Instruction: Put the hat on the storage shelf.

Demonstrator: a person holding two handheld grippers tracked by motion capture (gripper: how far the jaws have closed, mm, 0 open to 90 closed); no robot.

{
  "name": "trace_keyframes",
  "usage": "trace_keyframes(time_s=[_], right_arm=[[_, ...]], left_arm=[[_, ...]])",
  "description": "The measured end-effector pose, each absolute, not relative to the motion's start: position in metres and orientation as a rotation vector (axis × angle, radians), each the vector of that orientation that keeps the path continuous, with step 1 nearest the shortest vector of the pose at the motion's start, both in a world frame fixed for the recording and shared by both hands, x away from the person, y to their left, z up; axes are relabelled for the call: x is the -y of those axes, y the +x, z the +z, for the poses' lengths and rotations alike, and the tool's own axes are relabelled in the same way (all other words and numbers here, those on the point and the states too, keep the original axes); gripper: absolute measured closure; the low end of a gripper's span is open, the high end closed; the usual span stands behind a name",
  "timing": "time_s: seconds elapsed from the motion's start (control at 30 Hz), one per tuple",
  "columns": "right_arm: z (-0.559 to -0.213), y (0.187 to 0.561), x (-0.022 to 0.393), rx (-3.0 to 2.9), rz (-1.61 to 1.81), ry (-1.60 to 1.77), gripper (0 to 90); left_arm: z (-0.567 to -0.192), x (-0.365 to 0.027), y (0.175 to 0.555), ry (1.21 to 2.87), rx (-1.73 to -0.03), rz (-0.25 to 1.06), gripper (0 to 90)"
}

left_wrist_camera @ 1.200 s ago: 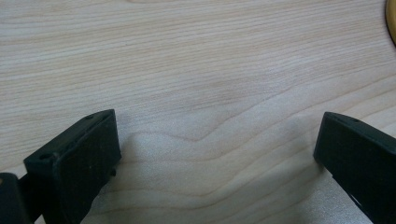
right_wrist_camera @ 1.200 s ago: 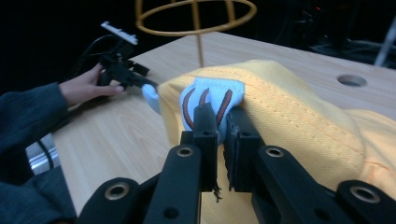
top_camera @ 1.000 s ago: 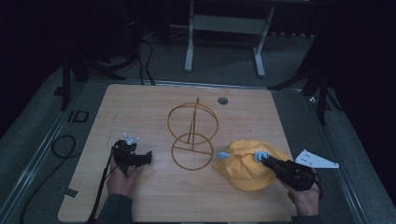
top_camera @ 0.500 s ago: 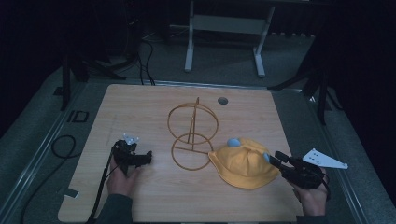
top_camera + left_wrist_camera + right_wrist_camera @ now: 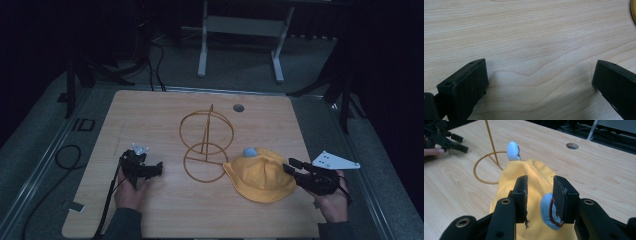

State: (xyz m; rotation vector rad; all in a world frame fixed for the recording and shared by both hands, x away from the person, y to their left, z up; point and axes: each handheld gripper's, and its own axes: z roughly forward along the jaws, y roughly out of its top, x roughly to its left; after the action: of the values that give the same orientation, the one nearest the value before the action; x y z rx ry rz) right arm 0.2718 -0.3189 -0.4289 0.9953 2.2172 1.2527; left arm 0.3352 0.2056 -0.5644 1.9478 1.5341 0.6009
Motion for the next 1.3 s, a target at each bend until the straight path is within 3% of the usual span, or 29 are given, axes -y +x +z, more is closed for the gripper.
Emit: trace_keyframes(time_s=[1.3], right_arm=[[-0.402,0.318,0.272,-2.634,0.776,0.721,68.9]], left_arm=[[-0.564,-0.206,0.335,1.949,-1.535,0.599,0.4]])
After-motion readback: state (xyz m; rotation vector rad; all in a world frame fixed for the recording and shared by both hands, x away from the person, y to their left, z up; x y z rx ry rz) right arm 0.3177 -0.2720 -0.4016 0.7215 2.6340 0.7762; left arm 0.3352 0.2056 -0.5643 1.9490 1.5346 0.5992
